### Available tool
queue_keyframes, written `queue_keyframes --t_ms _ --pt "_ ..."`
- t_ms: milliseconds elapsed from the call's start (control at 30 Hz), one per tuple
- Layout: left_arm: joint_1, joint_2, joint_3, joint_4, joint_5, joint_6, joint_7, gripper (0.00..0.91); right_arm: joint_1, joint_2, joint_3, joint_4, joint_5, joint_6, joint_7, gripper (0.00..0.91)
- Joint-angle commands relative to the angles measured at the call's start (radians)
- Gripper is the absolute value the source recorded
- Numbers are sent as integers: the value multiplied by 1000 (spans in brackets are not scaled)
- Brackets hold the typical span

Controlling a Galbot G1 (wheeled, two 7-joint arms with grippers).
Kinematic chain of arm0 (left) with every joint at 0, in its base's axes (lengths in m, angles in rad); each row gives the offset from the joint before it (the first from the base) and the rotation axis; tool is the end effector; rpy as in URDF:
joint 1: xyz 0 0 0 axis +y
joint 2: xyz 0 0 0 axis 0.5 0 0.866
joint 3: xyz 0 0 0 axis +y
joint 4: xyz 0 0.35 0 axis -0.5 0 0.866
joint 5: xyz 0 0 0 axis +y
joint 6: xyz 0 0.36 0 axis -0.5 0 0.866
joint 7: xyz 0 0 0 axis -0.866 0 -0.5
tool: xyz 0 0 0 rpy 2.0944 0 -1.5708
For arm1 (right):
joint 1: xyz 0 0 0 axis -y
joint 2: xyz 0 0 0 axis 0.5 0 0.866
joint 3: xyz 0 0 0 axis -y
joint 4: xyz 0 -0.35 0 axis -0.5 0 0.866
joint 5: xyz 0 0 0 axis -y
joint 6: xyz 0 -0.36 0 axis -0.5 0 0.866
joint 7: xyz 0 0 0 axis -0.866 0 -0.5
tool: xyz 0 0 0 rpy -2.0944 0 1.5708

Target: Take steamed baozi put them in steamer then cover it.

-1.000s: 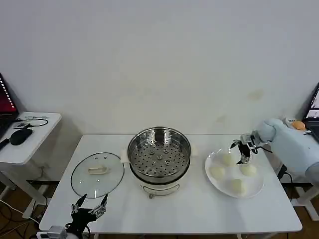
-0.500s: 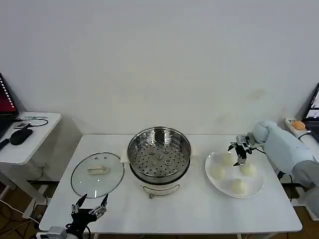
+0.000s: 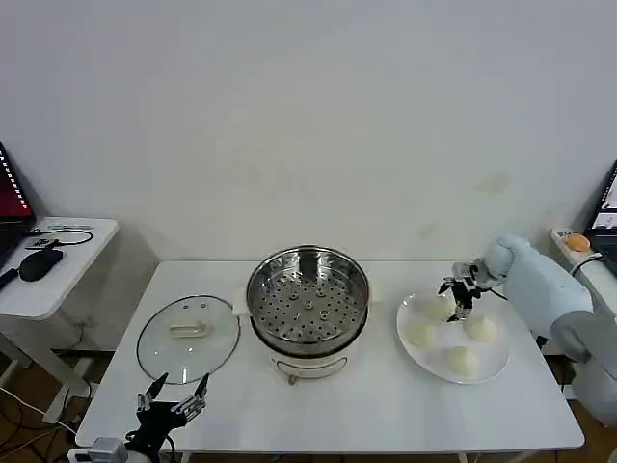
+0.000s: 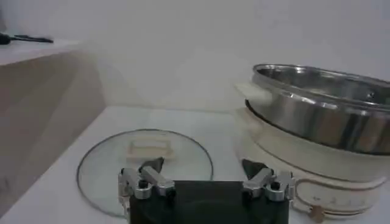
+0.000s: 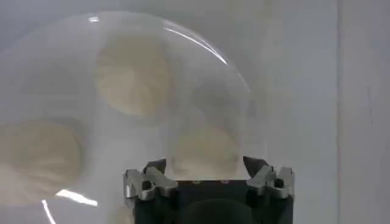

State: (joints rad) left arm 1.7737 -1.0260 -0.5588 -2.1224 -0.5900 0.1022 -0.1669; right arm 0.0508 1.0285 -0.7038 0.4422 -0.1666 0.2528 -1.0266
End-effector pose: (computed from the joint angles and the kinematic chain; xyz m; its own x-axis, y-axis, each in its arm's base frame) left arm 0.1411 0.0928 -0.3025 -0.9372 0.0906 0.3367 0.0613 0.9934 -0.0968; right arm 0.6053 -0.2243 -0.2513 -0.2312 -0.1752 0.9570 -0.9692 -0.0445 -0.2423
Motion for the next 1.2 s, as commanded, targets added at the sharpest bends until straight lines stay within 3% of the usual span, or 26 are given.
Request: queue_keyframes --t_ms 33,433,700,933,1200 --pt "1 0 0 -2 -1 0 -1 907 -1 9 19 -19 -11 0 1 615" --pt "-1 -3 1 0 -4 0 -10 907 10 -23 -17 32 13 3 -9 595" --pt "5 4 -2 13 -4 -1 -14 907 119 -138 -146 256 123 -1 -7 605" --pt "6 5 7 15 -3 -1 -17 907 253 -197 -256 427 218 65 -4 605" --pt "6 8 12 8 -6 0 -18 907 377 -164 -341 487 260 165 18 605"
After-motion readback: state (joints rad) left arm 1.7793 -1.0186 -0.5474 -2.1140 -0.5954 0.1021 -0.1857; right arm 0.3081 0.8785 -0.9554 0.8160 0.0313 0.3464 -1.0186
